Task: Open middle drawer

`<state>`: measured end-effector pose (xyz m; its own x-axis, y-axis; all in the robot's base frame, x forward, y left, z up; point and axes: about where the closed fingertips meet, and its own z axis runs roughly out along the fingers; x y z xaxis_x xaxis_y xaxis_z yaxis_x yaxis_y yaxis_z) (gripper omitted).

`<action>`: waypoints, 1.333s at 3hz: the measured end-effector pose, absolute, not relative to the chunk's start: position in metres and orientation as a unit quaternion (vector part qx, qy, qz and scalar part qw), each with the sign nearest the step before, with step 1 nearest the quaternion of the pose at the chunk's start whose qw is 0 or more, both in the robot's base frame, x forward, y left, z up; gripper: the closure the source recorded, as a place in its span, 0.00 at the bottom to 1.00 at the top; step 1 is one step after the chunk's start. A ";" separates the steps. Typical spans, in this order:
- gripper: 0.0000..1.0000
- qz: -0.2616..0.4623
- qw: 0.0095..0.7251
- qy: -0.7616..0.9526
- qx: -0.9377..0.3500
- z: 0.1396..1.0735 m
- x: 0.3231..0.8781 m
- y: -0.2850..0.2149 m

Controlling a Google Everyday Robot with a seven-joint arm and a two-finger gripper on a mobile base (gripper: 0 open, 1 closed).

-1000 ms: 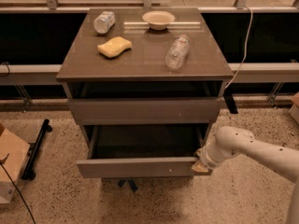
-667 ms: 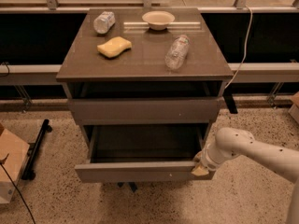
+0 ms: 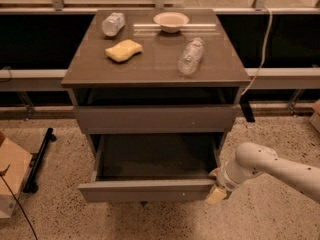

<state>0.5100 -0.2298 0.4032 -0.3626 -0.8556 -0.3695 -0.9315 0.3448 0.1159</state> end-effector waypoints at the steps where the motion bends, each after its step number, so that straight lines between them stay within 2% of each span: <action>1: 0.00 0.155 0.123 0.811 -0.551 0.409 0.510 -0.229; 4: 0.00 0.155 0.123 0.811 -0.551 0.409 0.510 -0.224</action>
Offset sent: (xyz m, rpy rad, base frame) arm -0.1521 -0.0370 -0.0372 0.0807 0.2807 -0.1073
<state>0.5097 -0.2242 0.4092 -0.3628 -0.8555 -0.3694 -0.9314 0.3449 0.1161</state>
